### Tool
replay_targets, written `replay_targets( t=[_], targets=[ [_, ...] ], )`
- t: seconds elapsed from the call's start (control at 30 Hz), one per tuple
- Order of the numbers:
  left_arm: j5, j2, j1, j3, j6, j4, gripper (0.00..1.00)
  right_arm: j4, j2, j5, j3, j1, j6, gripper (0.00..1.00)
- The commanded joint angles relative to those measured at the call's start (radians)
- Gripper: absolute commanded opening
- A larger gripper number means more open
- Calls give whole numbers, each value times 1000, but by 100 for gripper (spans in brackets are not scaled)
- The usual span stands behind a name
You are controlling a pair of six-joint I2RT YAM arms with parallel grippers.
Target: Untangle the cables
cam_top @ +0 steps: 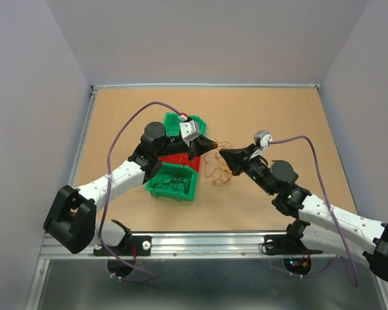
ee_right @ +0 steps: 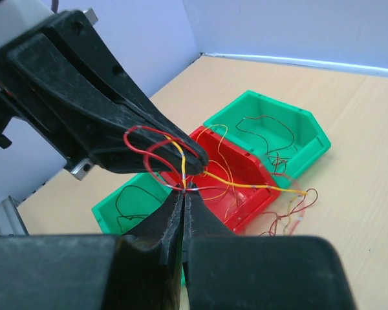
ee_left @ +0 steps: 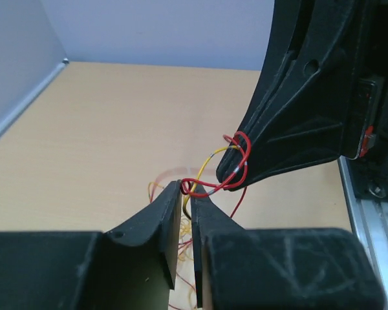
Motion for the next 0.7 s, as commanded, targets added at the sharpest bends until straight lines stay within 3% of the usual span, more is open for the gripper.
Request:
replay_targets(
  t=[0.0, 0.27, 0.43, 0.67],
  targets=[
    [11, 12, -4, 44, -4, 47, 0, 52, -21, -5, 56, 8, -2, 0],
    [-213, -20, 32, 7, -5, 27, 0, -36, -188, 252, -56, 8, 21, 0],
    [-214, 15, 108, 15, -47, 20, 0, -141, -322, 438, -85, 8, 61, 1],
    [-150, 101, 109, 45, 7, -36, 0, -221, -535, 582, -82, 7, 78, 1]
  ],
)
